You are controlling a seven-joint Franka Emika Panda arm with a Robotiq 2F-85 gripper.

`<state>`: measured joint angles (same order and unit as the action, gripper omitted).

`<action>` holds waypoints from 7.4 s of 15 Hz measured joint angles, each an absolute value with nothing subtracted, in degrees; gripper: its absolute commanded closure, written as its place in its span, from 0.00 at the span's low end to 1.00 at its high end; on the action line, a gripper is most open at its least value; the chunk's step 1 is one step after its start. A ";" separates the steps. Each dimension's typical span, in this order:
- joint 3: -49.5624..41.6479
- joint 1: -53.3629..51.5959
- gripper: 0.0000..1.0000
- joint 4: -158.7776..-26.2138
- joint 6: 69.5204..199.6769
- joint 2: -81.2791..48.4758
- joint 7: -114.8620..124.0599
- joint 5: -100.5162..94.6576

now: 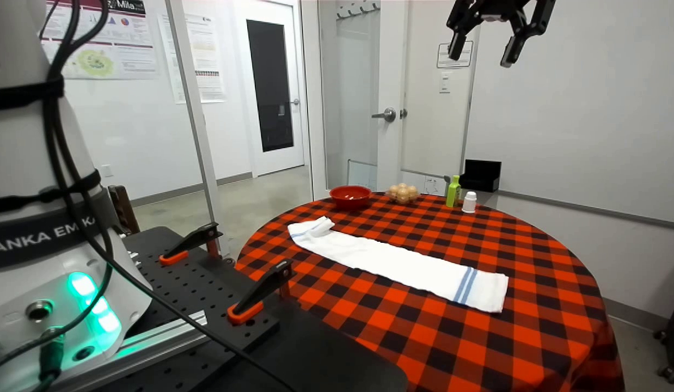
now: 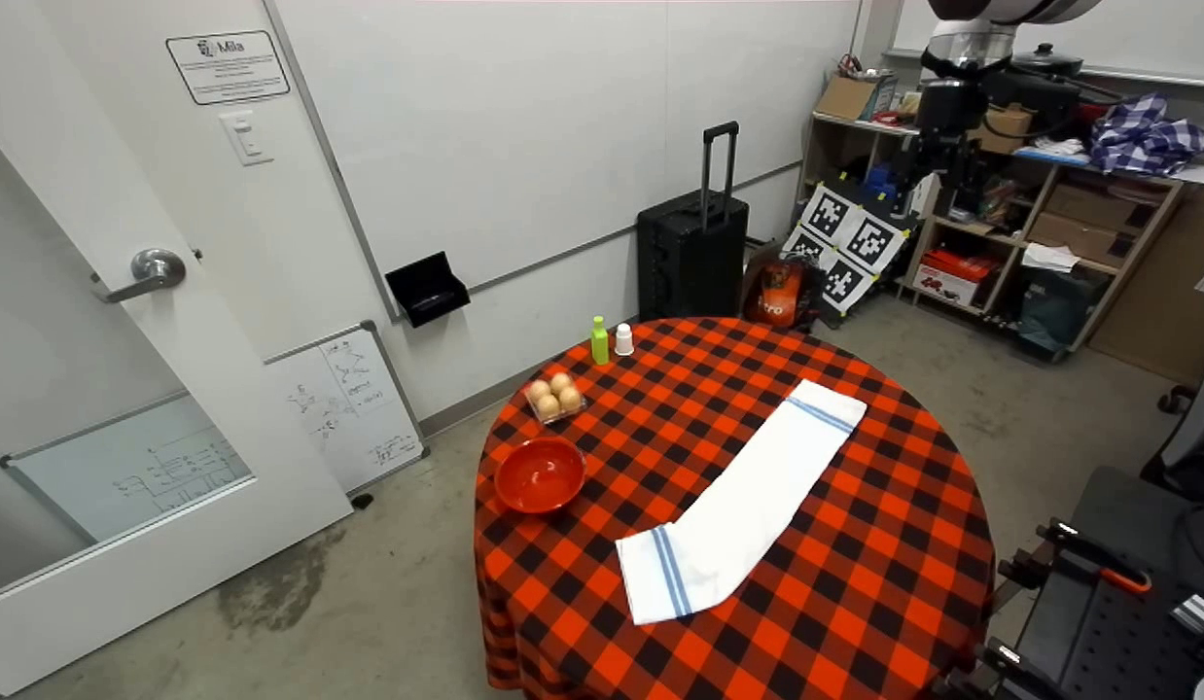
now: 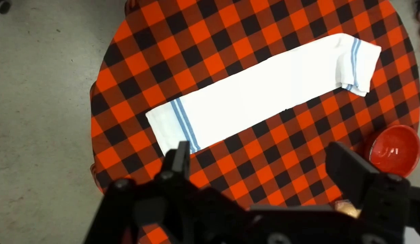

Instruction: Fold the cloth

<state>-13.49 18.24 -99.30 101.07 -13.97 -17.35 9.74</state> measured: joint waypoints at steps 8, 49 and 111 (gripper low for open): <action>-13.40 18.54 0.00 -97.32 109.46 -20.47 -13.89 9.78; -3.07 30.41 0.00 -38.45 88.17 -75.71 -3.50 10.46; -3.28 31.05 0.05 -41.88 104.38 -85.65 1.62 7.46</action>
